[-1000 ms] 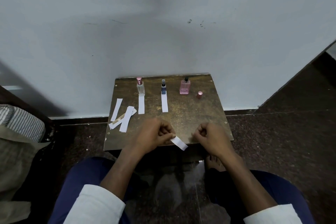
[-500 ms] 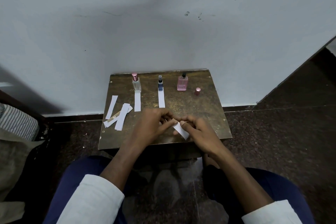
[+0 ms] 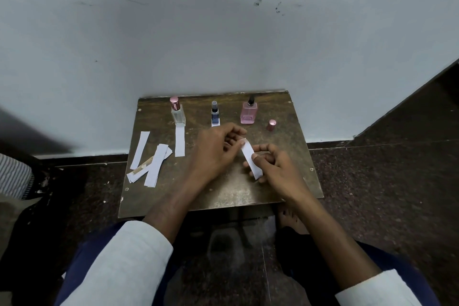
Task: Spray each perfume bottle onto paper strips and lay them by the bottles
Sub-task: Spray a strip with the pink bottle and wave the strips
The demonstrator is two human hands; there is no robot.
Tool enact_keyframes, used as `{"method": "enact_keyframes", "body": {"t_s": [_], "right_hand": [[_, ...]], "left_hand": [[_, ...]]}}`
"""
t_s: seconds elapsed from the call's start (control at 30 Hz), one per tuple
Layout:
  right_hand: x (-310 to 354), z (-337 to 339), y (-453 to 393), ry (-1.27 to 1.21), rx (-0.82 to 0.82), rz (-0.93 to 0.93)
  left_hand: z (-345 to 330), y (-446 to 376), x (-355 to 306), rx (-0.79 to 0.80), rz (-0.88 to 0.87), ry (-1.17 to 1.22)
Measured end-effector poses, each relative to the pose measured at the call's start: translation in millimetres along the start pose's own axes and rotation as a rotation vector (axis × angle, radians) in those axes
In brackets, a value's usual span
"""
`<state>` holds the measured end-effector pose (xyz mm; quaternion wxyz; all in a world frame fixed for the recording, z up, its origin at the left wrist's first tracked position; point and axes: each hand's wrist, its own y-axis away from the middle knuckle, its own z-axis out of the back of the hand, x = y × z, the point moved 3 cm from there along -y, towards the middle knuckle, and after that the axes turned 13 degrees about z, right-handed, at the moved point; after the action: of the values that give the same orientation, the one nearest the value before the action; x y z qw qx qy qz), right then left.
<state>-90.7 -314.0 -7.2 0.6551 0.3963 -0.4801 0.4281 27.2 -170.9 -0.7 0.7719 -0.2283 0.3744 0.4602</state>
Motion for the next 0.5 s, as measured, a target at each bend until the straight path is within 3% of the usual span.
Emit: {"method": "enact_keyframes", "body": {"t_s": [0.3,0.5], "right_hand": [[-9.8,-1.2,-37.1,-0.001,-0.057,-0.084],[-8.3,15.1,-47.1,0.62,-0.048,0.102]], "left_hand": [[-16.5,-38.1,5.6,-0.035,0.07,-0.056],[-28.6,-52.9,12.0,-0.007,0.117,-0.132]]}}
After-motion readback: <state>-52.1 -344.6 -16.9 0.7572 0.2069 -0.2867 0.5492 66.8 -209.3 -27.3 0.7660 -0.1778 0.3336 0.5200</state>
